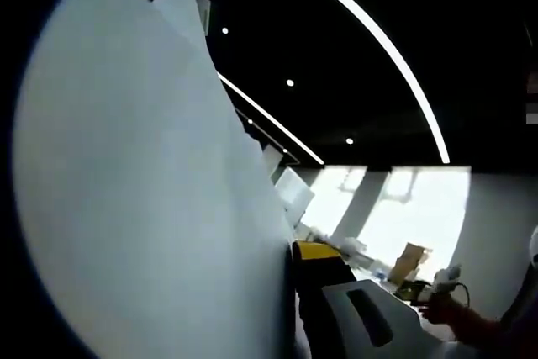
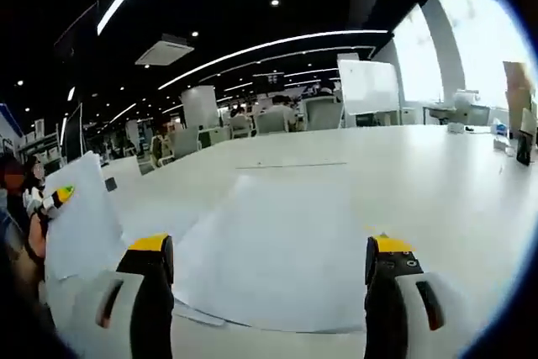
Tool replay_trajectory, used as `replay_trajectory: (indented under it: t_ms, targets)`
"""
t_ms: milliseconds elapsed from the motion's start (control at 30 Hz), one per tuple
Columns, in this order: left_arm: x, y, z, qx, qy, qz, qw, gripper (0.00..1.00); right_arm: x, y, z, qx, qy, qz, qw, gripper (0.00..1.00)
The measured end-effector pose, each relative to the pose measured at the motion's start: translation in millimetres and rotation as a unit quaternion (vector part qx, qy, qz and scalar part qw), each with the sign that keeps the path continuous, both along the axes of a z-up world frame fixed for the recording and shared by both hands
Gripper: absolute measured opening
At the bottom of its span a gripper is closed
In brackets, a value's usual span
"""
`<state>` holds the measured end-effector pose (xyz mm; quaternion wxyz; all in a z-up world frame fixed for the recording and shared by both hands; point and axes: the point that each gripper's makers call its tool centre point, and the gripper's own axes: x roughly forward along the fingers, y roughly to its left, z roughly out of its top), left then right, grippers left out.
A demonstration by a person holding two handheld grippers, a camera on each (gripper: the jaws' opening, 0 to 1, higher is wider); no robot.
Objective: Organize the stack of printing papers by aligning and flattening the scattered papers on the table
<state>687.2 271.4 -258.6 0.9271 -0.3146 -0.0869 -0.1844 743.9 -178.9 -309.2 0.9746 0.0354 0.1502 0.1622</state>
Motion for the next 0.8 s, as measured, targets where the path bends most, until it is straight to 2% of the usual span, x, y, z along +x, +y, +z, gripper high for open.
replay_trajectory:
  t_ms: [100,400,667,800]
  targets:
    - [-0.1,-0.1,0.2,0.000,0.000,0.000,1.0000,0.09,2.3,-8.9,-8.9,-0.039,0.008,-0.014,0.9991,0.90]
    - [-1.0,-1.5,0.7,0.000,0.000,0.000,1.0000,0.09,2.8,-12.1,-14.9,-0.034,0.014,-0.018,0.9992,0.90]
    - [-0.8,-1.7,0.6,0.000,0.000,0.000,1.0000,0.09,3.2,-20.6,-29.6,-0.049,0.034,-0.022,0.9980,0.90]
    - [-0.6,-1.8,0.4,0.000,0.000,0.000,1.0000,0.09,2.9,-20.8,-28.9,-0.042,0.029,-0.019,0.9985,0.90]
